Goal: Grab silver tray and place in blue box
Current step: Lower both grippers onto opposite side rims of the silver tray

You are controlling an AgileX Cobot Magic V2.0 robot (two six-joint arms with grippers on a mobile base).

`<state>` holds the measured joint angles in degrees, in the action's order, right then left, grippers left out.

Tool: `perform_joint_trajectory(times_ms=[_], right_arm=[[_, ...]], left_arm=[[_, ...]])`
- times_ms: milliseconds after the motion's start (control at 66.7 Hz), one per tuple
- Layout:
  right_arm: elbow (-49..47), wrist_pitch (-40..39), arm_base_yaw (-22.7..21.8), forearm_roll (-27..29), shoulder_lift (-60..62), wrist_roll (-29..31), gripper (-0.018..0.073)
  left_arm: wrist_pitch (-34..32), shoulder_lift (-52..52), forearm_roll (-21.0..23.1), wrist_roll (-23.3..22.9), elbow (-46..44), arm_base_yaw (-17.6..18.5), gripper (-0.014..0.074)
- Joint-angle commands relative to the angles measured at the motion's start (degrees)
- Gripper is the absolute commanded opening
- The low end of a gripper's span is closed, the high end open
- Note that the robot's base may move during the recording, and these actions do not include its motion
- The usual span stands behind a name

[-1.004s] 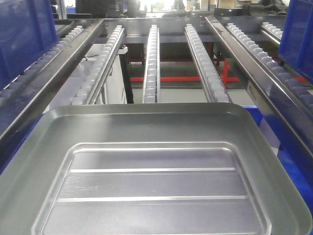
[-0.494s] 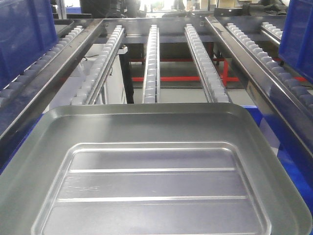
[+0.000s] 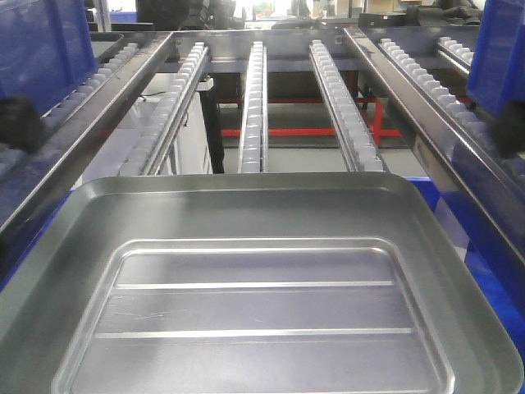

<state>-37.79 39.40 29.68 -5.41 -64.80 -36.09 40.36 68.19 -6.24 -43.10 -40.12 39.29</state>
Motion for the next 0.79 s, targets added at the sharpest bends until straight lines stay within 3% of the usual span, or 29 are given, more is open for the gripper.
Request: perform_joint_trajectory(times_ms=[0,225,779], right_arm=[[-3.82,-4.21,2.02,-1.36,-2.78,-0.67,0.0061],[-8.42,-4.41,5.82,-1.51,-12.00,-1.65,0.0061],[-10.12,-3.57,5.87,-1.56,-15.19,-4.65,0.0061]], left_arm=[[-2.37,2.48,-0.70,-0.82,-3.17,1.06,-0.0006],[-1.70,9.11,-0.67,-0.82,-8.55,1.78,-0.0006],[-3.50,11.84,-1.54,-2.69,-8.64,1.78,-0.0006]])
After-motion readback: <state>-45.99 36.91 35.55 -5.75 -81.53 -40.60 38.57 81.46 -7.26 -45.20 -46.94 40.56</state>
